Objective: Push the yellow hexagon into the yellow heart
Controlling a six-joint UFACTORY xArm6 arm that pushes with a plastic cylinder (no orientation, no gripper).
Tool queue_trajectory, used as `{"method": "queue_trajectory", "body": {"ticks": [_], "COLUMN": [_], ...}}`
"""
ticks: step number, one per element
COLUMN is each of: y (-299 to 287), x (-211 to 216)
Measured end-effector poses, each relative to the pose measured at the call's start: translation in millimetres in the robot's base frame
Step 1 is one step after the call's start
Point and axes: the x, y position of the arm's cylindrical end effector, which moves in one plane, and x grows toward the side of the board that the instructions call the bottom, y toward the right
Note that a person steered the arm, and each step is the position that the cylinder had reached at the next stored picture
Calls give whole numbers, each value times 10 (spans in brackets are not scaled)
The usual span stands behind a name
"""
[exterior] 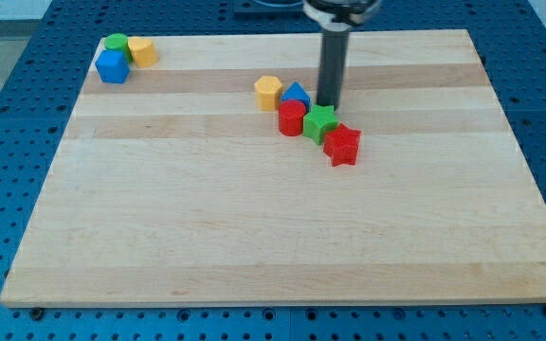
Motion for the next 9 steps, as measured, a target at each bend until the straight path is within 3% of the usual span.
{"method": "queue_trajectory", "body": {"ticks": [2, 5, 7, 9], "y": [-625, -943, -1709, -2044], "x": [-39, -749, -805, -892]}}
